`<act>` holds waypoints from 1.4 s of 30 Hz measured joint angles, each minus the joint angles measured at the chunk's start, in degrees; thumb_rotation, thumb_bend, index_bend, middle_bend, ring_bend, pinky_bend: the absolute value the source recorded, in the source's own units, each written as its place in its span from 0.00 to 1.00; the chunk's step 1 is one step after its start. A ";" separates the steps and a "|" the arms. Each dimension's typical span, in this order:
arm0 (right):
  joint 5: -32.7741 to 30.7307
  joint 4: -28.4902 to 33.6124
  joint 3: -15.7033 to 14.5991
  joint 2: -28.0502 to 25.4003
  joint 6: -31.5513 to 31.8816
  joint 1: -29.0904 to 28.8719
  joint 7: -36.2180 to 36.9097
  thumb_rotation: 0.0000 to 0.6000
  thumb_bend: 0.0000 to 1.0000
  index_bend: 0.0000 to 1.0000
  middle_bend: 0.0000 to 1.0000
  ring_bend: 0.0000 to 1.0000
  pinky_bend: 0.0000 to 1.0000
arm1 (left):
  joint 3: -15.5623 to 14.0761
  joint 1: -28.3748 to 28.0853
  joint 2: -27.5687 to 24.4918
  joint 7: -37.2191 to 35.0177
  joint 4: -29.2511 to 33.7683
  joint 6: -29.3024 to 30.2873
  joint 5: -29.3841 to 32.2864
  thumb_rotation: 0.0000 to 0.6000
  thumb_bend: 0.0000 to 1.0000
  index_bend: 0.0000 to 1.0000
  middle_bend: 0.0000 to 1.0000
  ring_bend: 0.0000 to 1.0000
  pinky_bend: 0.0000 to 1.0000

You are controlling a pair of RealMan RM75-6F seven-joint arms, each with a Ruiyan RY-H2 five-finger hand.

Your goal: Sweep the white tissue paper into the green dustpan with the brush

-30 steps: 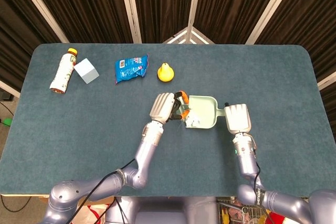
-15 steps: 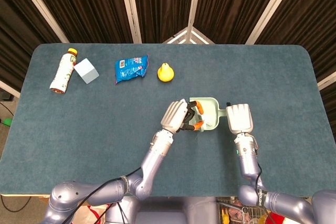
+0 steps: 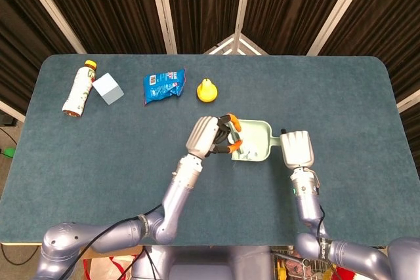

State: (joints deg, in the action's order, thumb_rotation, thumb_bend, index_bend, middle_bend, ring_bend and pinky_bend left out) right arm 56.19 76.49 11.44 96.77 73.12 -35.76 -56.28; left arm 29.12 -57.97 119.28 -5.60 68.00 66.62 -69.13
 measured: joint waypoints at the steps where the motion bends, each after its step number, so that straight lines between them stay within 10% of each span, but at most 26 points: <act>1: -0.02 -0.12 -0.07 0.12 -0.07 -0.01 -0.01 1.00 0.54 0.61 0.82 0.84 0.88 | -0.03 0.31 -0.58 0.00 0.53 0.07 -0.01 1.00 0.37 0.78 0.95 0.98 1.00; 42: 6.33 -0.49 -2.41 4.64 -1.92 -0.62 4.03 1.00 0.55 0.61 0.82 0.84 0.88 | -1.86 6.47 -12.26 2.94 7.57 -1.02 4.22 1.00 0.37 0.78 0.95 0.98 1.00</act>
State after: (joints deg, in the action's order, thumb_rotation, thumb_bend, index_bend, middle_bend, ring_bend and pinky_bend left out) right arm 62.52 75.99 9.03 101.40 71.20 -36.39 -52.26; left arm 27.25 -51.50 107.02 -2.66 75.57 65.60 -64.91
